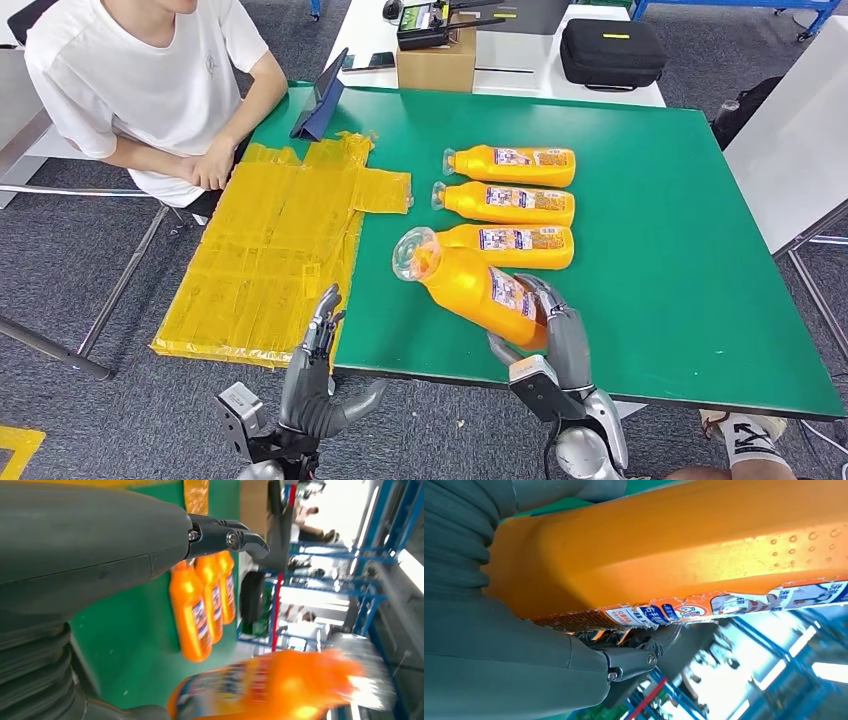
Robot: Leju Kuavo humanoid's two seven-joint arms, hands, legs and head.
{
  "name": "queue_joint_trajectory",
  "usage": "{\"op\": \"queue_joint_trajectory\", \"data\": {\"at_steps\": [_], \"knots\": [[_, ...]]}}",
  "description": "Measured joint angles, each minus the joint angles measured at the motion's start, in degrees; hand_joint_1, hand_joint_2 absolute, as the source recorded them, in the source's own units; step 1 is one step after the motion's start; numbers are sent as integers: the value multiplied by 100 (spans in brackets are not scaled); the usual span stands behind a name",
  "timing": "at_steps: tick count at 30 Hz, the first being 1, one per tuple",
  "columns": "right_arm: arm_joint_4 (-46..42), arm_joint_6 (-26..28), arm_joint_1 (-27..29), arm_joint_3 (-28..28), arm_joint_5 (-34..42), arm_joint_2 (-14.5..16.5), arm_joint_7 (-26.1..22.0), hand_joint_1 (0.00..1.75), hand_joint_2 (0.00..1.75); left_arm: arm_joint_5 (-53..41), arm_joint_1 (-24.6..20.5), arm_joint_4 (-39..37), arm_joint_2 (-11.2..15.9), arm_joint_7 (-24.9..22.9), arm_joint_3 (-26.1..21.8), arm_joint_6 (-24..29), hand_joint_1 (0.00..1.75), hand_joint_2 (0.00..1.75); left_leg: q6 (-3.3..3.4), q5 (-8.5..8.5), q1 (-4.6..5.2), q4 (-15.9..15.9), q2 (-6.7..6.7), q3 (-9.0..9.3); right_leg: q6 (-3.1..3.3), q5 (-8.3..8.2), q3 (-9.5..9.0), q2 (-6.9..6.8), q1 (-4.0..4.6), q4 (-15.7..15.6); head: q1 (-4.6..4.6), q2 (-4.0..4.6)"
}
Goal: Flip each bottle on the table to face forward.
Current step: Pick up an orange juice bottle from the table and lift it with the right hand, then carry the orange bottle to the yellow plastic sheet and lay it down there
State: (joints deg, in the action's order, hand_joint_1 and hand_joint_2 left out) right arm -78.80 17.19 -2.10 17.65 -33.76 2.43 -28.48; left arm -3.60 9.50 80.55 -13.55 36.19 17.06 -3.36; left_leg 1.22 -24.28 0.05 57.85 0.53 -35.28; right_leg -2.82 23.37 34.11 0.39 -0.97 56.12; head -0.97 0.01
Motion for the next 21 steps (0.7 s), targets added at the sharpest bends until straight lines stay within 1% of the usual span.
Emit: {"op": "queue_joint_trajectory", "data": {"at_steps": [4, 8, 16, 21], "knots": [[-347, 1, 130, -55, -4, 142, -97, 175, 175, 26, -6, -99, 73, -78, 174, -237, 0, 175, 1, -1, 4, 0, 0, -5, 0, 0, 6, 0, -3, -1, -1, -1], [-466, -9, 171, -55, -130, 207, -181, 175, 175, 36, -42, -138, 138, -106, 394, -469, 0, 175, 1, -1, 4, 0, 0, -6, 0, 0, 6, 0, -2, -1, -1, -1], [-532, -91, 203, -26, -127, 279, -235, 175, 175, -22, -97, -139, 236, -103, 658, -582, 0, 175, 1, 0, 2, 0, 0, -6, 0, 0, 6, 0, -1, 0, -1, 1], [-429, -279, 183, 249, -296, 415, -239, 175, 175, -52, -171, -41, 298, -57, 931, -626, 0, 175, 0, -1, 2, 0, 0, -8, 0, 0, 6, 0, -1, 1, 0, -1]]}}
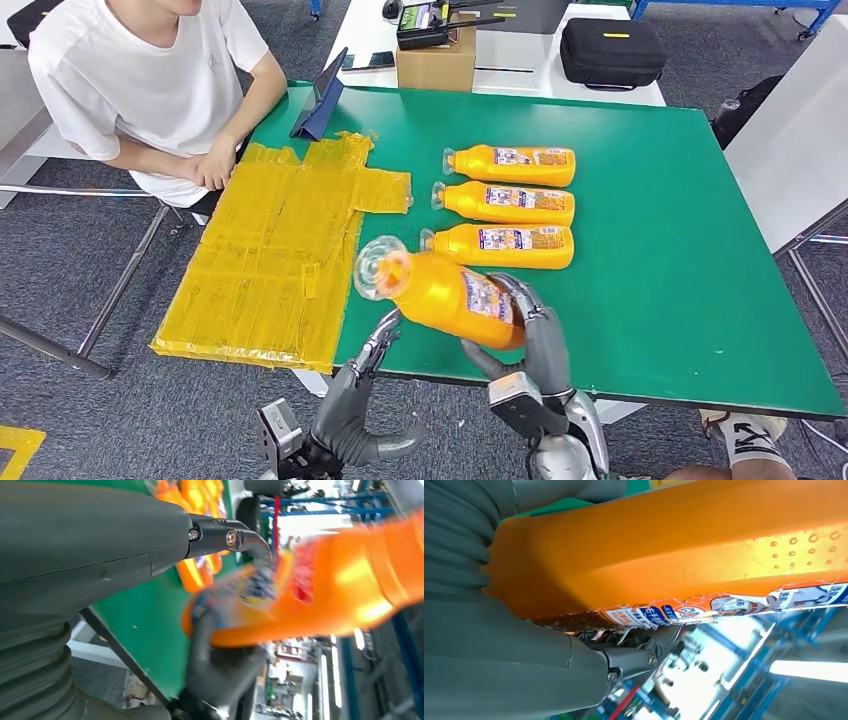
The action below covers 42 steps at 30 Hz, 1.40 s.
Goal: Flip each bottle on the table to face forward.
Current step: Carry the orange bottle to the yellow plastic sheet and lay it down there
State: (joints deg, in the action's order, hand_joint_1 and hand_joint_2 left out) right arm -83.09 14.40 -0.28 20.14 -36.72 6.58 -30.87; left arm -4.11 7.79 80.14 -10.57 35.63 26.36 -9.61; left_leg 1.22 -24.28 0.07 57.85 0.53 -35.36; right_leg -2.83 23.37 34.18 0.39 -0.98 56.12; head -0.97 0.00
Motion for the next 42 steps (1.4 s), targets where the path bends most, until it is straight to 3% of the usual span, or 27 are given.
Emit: {"op": "queue_joint_trajectory", "data": {"at_steps": [8, 18, 32, 42], "knots": [[439, 461, -117, 732, -225, 337, -80, 175, 175, 584, -66, 233, 12, -199, 98, -124, 0, 175, -1, 1, -1, -1, -1, 0, 1, 0, 2, 0, 0, 0, -2, 0], [912, 565, -391, 1476, 378, 553, -226, 175, 175, 947, -113, 451, 1, -255, -38, -13, 0, 175, -1, 1, -1, -1, 1, 0, 1, 0, 2, 0, 0, 0, 0, 1], [1149, 102, -484, 1869, 847, 566, -372, 175, 175, 1024, -159, 664, -40, -263, -244, 50, 0, 175, -1, 1, -1, -1, 1, -1, 1, 0, 3, 0, 0, 0, 1, 0], [1199, 66, -504, 1968, 889, 566, -389, 175, 175, 1026, -183, 697, -72, -262, -356, 39, 0, 175, -1, 1, -1, -1, 0, -1, 1, 0, 3, 0, 0, 0, 0, 1]]}}
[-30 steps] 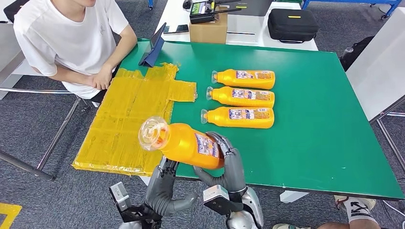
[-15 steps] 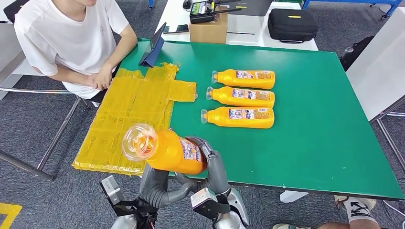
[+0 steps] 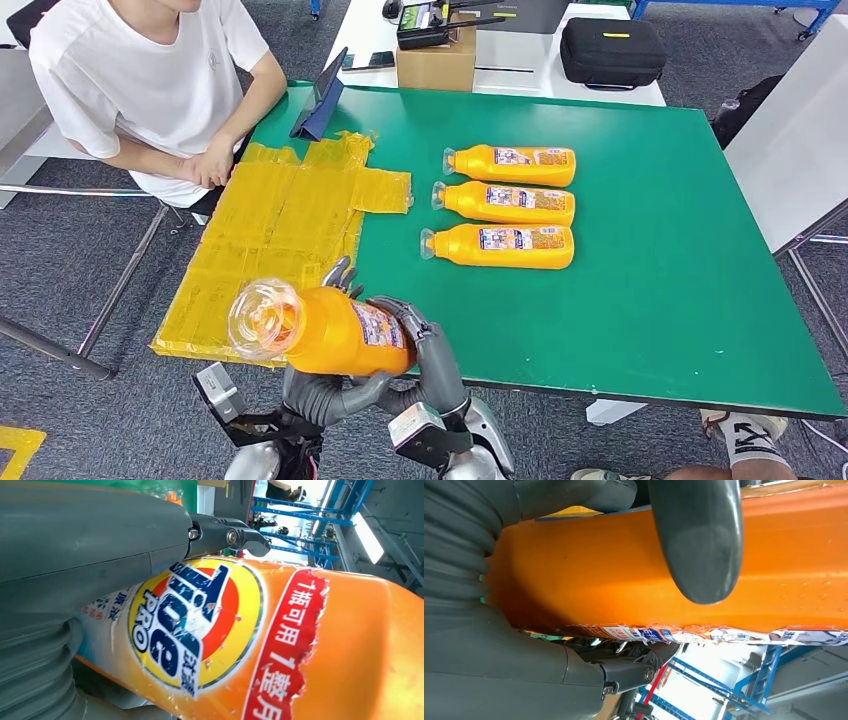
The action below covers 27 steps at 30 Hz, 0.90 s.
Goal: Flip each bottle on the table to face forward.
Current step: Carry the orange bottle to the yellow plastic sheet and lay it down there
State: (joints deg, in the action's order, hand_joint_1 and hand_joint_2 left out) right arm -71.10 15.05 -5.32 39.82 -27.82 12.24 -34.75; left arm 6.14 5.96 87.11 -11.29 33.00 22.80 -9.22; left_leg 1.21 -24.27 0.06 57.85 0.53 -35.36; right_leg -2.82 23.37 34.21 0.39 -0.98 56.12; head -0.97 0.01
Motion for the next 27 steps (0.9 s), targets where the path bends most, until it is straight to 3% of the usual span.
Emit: {"op": "queue_joint_trajectory", "data": {"at_steps": [10, 11, 13, 14, 15, 17, 21, 27], "knots": [[73, -217, -38, 115, -40, -66, -182, 175, 175, 237, 6, 29, -22, 31, -111, -298, 5, 175, 0, 0, 0, 0, -1, 0, 0, 0, 1, 0, 0, 0, 0, -1], [85, -253, -61, 146, -44, -96, -231, 175, 175, 328, 9, 29, -21, 7, -143, -410, 30, 175, 0, 0, 0, 0, -1, 0, 0, 0, 2, 0, 0, 0, 0, -1], [110, -319, -120, 210, -52, -155, -276, 165, 175, 497, 15, 24, -21, -61, -210, -616, 117, 175, 0, 0, 0, 0, -2, 0, 0, 0, 3, 1, 0, 0, 0, -1], [122, -342, -150, 240, -57, -180, -279, 121, 175, 558, 17, 17, -21, -93, -243, -691, 155, 175, 0, 0, 0, 0, -2, 0, 0, 0, 3, 1, 0, 0, 1, -1], [135, -358, -175, 267, -69, -202, -276, 78, 175, 605, 18, 7, -21, -116, -273, -750, 174, 175, 0, 0, 0, 0, -2, 1, 0, 0, 4, 1, 0, 0, 1, -1], [164, -364, -197, 315, -132, -244, -242, 0, 175, 701, 13, -16, -22, -149, -327, -851, 175, 175, 0, 0, 0, 0, -2, 1, 0, 0, 4, 1, 0, 0, 1, 0], [235, -169, -119, 382, -351, -294, -129, 0, 0, 1174, -39, -68, -55, -301, -438, -1187, 175, 175, 0, 0, 0, 0, -1, 0, 0, 0, 4, 0, 0, 0, -1, -1], [27, 276, 141, 329, -421, -362, -188, 0, 0, 1857, -65, -170, -96, -617, -554, -1645, 175, 175, 0, -1, 0, 0, -1, -3, 0, 0, 7, 0, 0, 0, 1, 0]]}}
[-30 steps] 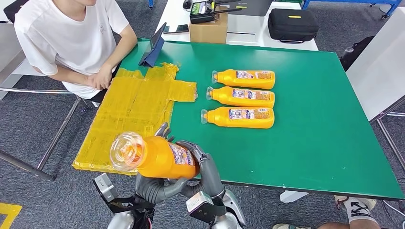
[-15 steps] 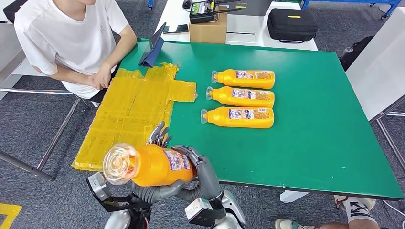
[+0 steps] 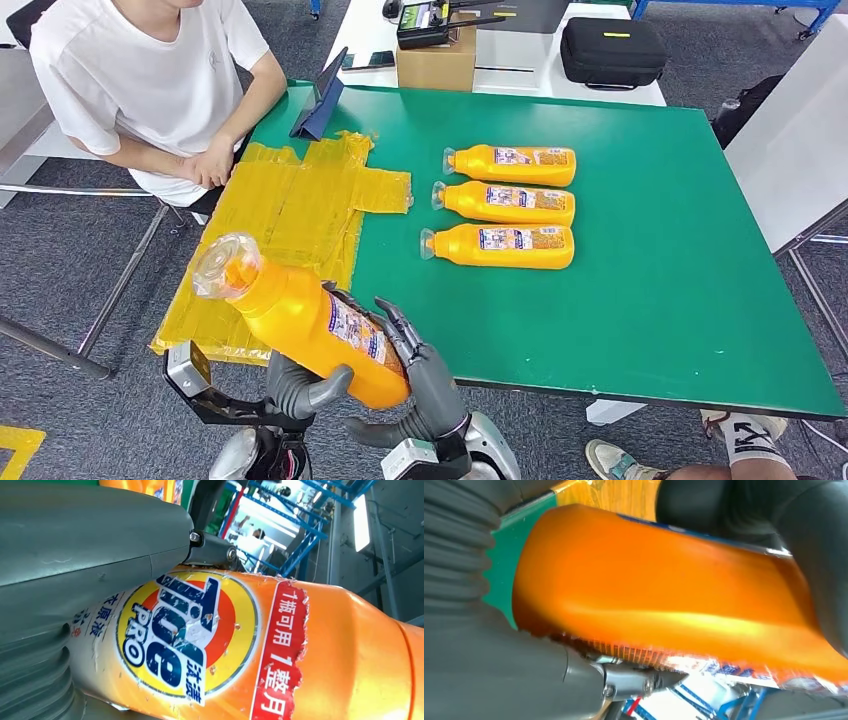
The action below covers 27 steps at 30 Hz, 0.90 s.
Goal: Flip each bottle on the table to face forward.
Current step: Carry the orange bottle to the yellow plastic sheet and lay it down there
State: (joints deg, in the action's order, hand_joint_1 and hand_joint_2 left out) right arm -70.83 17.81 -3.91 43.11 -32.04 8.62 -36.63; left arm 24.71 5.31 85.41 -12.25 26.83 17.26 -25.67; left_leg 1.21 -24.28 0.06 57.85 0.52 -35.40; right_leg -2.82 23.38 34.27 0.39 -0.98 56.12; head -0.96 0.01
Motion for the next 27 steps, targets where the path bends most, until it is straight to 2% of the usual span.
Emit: {"op": "queue_joint_trajectory", "data": {"at_steps": [4, 13, 18, 20, 22, 25, 27], "knots": [[-443, 319, 253, -137, -187, -55, -49, 0, 0, 62, 0, -9, -20, -110, -60, -12, 175, 175, 0, 0, 0, 0, 0, -1, 0, 0, 0, 0, 0, 0, -1, -1], [-1359, 1358, 784, -362, -976, -183, -66, 0, 0, -236, 8, 28, -68, -248, -607, 597, 175, 175, 0, 0, 0, 0, -1, -1, 0, 0, 0, 0, 1, 0, -1, -1], [-1563, 1618, 883, -371, -1075, -255, -106, 0, 0, -414, 3, 66, -69, -218, -836, 793, 175, 175, 0, 0, 0, 0, 0, -1, 0, 0, -1, 0, 0, 0, 1, -1], [-1678, 1882, 928, -386, -1246, -274, -199, 0, 0, -1021, -22, 72, -61, -78, -920, 1300, 175, 175, 0, 1, 0, 0, 0, -1, 0, 0, -1, 0, 0, 0, 1, -1], [-1893, 2107, 1000, -455, -1472, -282, -279, 0, 0, -2005, -102, 76, -2, 109, -1042, 2032, 175, 175, 0, 1, 0, 0, 0, -1, 0, 0, -1, 0, 0, 0, 0, -1], [-2315, 2188, 1076, -682, -1666, -283, -319, 0, 0, -3674, -308, 35, 221, 226, -1265, 2921, 175, 175, -1, 2, -2, 0, 0, 0, 1, -1, -1, 0, 2, 1, -1, -1], [-2561, 2196, 1083, -884, -1686, -283, -327, 0, 0, -4676, -492, -80, 424, 187, -1411, 3228, 175, 175, -3, 6, -4, 0, 1, 2, 1, -1, -1, 0, 2, 1, -1, -1]]}}
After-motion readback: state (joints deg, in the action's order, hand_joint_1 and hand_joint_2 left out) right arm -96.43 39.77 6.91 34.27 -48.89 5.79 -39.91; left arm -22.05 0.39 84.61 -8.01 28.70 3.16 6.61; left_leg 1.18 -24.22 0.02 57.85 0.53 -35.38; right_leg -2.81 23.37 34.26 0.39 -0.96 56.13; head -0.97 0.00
